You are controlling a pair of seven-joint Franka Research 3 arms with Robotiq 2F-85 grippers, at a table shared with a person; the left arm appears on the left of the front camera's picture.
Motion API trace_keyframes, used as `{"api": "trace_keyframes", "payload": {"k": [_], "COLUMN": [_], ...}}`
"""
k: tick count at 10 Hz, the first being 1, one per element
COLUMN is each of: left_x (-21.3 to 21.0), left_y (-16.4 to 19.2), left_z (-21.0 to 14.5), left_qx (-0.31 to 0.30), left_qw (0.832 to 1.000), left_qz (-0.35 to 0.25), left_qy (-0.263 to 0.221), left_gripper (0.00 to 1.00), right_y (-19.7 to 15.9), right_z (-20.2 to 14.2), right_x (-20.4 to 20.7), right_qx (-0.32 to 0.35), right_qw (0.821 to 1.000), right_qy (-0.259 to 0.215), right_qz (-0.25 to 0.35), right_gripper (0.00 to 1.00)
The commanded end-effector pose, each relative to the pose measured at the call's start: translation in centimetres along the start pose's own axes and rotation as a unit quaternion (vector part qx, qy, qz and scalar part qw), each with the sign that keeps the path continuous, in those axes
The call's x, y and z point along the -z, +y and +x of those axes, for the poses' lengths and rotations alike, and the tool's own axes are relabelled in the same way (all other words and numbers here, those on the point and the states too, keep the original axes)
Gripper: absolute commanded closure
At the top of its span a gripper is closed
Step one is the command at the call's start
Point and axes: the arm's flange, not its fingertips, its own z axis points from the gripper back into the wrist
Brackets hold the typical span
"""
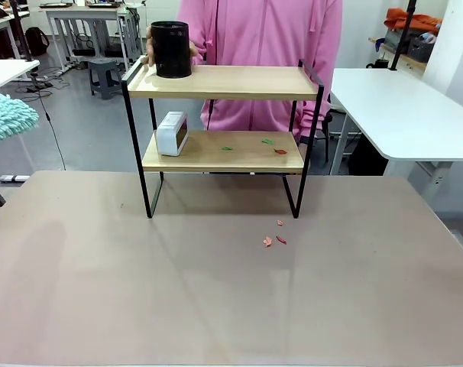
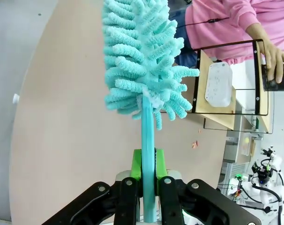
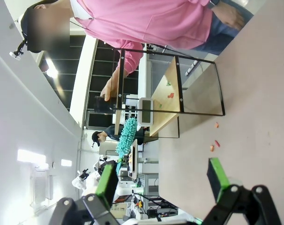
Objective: Clean the shelf.
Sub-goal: Clean the remaining tier of the Shelf with the Duster once objects are removed.
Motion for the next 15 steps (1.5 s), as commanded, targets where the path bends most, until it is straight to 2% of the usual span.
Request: {"api": "trace_keyframes", "payload": {"k": [1,10,11,12,13,14,15], "left_x": [0.2,0.3,-0.3,-2.2,-4.6,-6.4,-7.4], "left_y": [0.0,-0.1,-1.4,-3.2,-4.6,-5.7,-6.3], "left_z": [-0.2,-0.1,0.3,0.4,-0.5,-2.3,-4.2], "left_qx": [0.003,0.001,0.027,0.057,0.097,0.141,0.186], "left_qw": [1.0,1.0,0.998,0.997,0.993,0.983,0.966], "left_qz": [0.001,-0.001,-0.046,-0.039,-0.042,-0.03,-0.043], "left_qy": [0.002,0.003,0.033,0.025,0.056,0.11,0.174], "left_gripper": [0.88,0.88,0.88,0.88,0.88,0.88,0.88], "right_y": [0.1,0.1,0.1,0.1,0.1,0.1,0.1], "right_z": [0.3,0.3,0.3,0.3,0.3,0.3,0.3], "right_x": [0.2,0.2,0.2,0.2,0.2,0.2,0.2], "right_qx": [-0.014,-0.014,-0.014,-0.014,-0.014,-0.014,-0.014], "right_qw": [1.0,1.0,1.0,1.0,1.0,1.0,1.0], "right_qy": [-0.007,-0.007,-0.007,-0.007,-0.007,-0.007,-0.007], "right_qz": [0.013,0.013,0.013,0.013,0.013,0.013,0.013], "right_gripper": [0.0,0.0,0.0,0.0,0.0,0.0,0.0]}}
